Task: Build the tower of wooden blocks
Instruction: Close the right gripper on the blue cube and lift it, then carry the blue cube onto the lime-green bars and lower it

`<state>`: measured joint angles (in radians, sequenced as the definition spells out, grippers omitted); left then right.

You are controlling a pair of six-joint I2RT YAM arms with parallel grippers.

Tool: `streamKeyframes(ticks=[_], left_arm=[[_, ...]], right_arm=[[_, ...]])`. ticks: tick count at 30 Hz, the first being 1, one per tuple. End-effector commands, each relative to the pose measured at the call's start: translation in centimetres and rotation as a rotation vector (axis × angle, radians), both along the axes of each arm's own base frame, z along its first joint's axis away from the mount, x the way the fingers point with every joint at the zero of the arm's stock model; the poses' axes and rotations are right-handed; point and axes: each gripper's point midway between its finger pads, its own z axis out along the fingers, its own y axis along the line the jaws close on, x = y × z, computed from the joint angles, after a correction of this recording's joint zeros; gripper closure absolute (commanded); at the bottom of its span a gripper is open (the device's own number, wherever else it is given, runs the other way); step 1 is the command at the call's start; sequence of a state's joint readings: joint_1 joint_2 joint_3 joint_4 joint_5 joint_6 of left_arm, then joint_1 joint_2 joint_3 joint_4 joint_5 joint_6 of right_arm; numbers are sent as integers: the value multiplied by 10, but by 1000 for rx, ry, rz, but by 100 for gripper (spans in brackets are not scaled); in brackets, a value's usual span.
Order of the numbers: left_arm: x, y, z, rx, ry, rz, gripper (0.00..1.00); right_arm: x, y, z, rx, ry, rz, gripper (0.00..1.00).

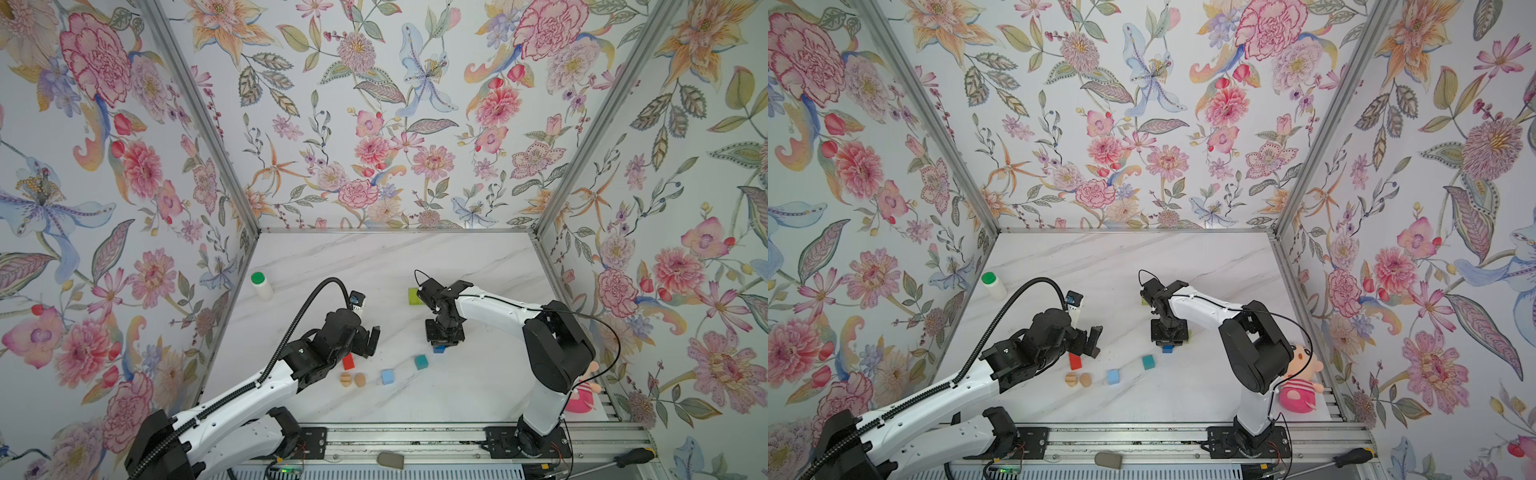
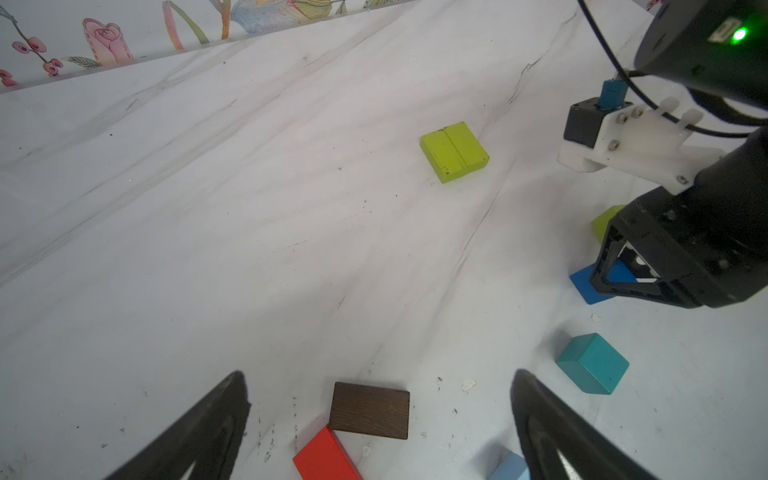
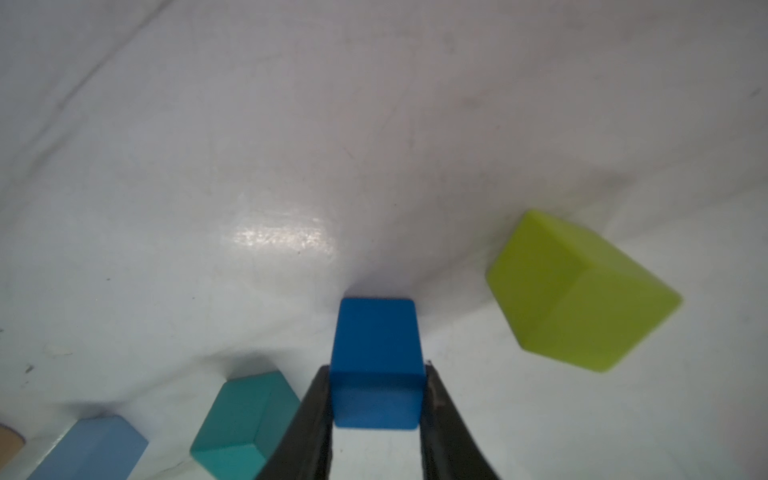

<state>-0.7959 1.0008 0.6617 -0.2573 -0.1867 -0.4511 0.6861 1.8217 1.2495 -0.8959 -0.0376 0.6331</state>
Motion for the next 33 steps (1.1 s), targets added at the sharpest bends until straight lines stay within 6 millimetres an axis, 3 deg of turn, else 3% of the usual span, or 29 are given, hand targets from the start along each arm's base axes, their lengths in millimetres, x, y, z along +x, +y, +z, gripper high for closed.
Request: streamKeyframes(ticks=[1, 16, 17, 23, 33], left_arm=[[9, -2, 12, -8, -29, -2, 1], [33, -5, 18, -3, -64, 3, 1], [36, -5, 18, -1, -65, 4, 1], [49, -7, 16, 0, -56, 1, 1], [65, -3, 14, 4, -42, 1, 1]], right_arm=[[13, 7, 11, 14, -22, 7, 69], [97, 52, 40, 28, -111, 68, 69], [111, 46, 41, 23, -118, 45, 69], [147, 54, 44, 27, -143, 50, 69], [174, 58, 37, 40, -138, 51, 69]])
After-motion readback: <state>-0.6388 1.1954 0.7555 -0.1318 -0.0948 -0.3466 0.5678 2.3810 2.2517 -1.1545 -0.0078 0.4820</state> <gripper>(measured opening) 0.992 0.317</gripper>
